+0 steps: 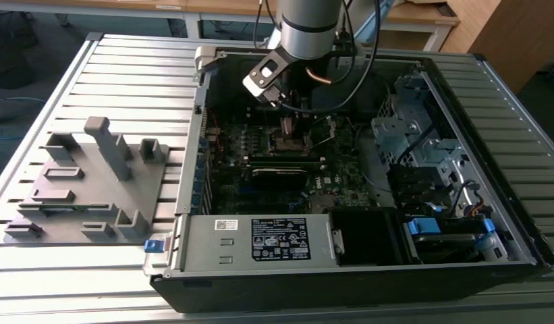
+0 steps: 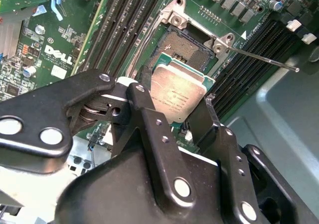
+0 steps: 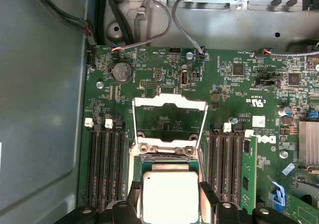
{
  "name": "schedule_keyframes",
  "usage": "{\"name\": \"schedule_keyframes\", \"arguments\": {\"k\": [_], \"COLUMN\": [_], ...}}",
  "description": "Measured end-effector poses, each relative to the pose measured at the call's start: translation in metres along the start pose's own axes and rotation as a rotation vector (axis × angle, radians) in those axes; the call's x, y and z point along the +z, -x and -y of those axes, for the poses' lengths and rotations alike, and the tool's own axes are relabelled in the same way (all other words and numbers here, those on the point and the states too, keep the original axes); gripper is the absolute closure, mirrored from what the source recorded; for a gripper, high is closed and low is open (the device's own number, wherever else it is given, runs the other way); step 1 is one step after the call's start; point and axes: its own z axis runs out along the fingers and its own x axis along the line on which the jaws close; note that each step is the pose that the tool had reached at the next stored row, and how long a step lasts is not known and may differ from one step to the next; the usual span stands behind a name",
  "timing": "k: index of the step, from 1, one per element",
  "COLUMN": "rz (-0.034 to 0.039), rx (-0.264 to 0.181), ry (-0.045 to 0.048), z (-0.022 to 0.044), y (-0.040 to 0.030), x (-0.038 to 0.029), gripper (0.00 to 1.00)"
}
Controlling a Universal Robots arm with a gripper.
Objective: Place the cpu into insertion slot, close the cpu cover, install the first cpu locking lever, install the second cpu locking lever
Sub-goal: 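Place the cpu into insertion slot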
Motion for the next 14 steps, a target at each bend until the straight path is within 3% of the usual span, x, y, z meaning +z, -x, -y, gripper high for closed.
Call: {"name": "schedule_keyframes", "arguments": {"k": [14], "rz": [0.0004], "rx": [0.000], "ry": [-0.0002], "z": [0.0002], "y": [0.0002], "x": [0.0041], "gripper": [0.46]}}
